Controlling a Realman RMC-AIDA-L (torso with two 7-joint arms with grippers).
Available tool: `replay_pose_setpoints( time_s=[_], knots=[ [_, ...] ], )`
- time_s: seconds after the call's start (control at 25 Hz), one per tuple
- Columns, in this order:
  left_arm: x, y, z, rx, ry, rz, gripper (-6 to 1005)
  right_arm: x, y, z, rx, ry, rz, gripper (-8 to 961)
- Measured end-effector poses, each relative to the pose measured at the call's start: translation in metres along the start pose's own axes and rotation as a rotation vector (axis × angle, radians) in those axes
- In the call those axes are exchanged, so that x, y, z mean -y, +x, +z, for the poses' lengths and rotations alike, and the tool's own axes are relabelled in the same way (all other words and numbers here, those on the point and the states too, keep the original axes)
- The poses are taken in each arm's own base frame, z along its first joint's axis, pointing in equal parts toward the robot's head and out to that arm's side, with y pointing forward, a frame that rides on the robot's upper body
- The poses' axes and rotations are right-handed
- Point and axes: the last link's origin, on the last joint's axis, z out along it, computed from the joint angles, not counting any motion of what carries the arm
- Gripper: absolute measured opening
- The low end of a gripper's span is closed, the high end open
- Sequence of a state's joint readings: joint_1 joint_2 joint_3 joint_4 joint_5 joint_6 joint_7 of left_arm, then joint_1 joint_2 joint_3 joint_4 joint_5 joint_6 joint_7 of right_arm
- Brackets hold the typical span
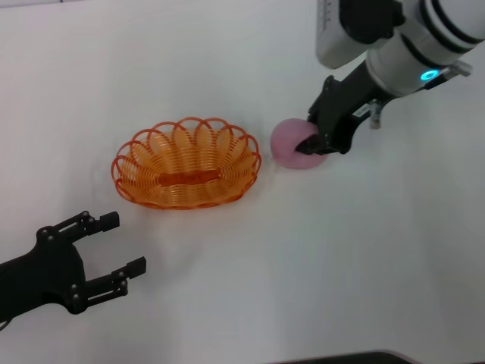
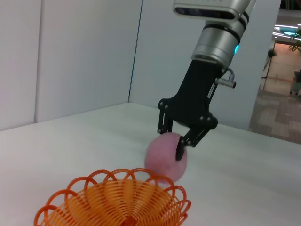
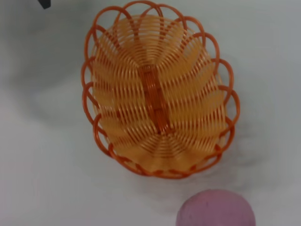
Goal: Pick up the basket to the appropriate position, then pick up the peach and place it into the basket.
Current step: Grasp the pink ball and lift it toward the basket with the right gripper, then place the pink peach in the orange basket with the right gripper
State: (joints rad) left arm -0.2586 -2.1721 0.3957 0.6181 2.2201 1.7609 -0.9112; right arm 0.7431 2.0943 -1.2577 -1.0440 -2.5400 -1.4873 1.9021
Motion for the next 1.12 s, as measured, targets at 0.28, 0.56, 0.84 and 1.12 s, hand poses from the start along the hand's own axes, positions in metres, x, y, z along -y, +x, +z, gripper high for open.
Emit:
replay_pose_setpoints(
  time_s=[0.28, 0.56, 0.84, 1.12],
  knots=[
    [0.0, 0.0, 0.0, -0.002, -0.003, 0.001, 797, -0.005, 0.009, -0.024, 0.02, -0.036, 0.041, 226],
    [0.0, 0.0, 0.0, 0.0, 0.0, 0.001, 797, -0.007, 0.007, -0.03, 0.066, -0.05, 0.039, 230],
    [0.0, 0.0, 0.0, -0.001, 0.0, 0.001, 797, -0.011, -0.014, -0.03, 0.219, -0.072, -0.008, 231],
    [0.0, 0.0, 0.001, -0.001, -0.001, 0.001, 797, -0.013, -0.031, 0.003, 0.311, -0.067, -0.013, 231]
  ],
)
